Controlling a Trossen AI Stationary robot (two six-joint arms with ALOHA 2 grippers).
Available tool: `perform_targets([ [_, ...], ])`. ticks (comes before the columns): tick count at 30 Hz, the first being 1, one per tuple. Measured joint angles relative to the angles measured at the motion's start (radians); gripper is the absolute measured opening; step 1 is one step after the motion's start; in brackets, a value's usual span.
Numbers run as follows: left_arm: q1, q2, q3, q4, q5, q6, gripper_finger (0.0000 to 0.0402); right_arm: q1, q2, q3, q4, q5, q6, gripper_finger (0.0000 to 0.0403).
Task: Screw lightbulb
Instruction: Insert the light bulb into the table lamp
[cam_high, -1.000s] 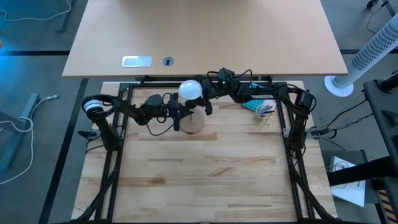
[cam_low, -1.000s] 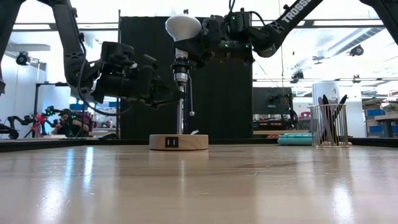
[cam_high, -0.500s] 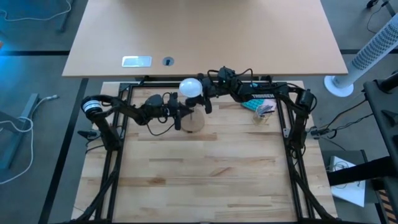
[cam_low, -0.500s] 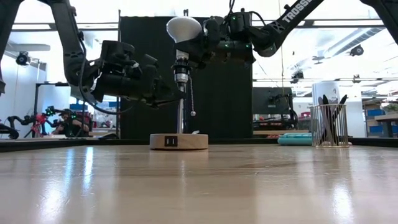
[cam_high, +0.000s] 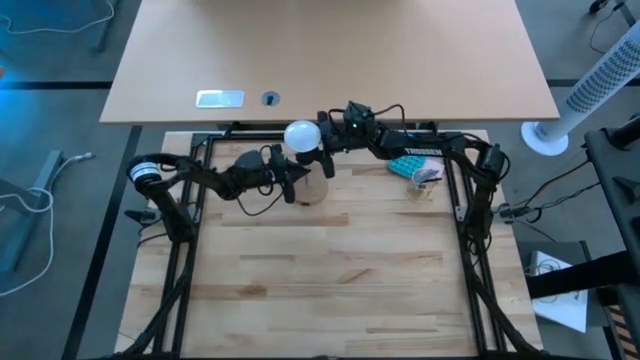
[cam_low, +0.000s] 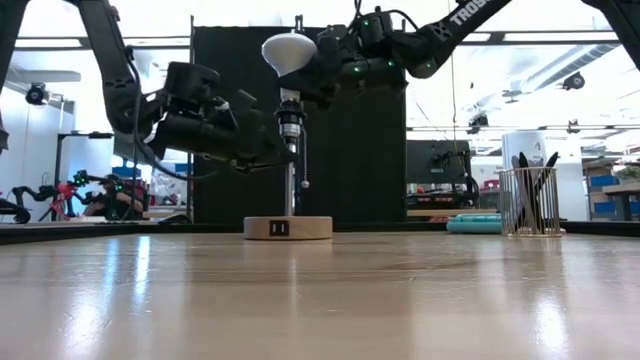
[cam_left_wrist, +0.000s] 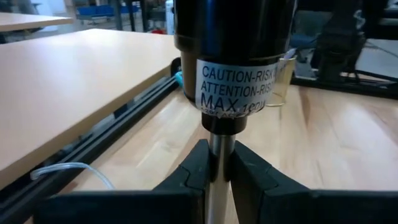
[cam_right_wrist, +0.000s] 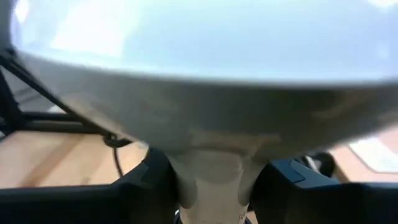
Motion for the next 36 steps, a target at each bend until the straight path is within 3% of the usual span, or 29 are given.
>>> perform_targets([
  [15, 0.003, 0.003, 0.000, 0.011, -0.053, 0.014, 0.0032, 0.020, 0.003, -0.004, 0.006, 0.170, 0.009, 0.0141],
  [26, 0.003, 0.003, 0.001, 0.029, -0.157, 0.009, 0.0034, 0.034, 0.004, -0.004, 0.018, 0.303, 0.047, 0.0139],
  [36, 0.006, 0.059, 0.071, 0.019, -0.210, 0.034, 0.0031, 0.044, 0.003, -0.005, 0.020, 0.482, 0.089, 0.0138],
])
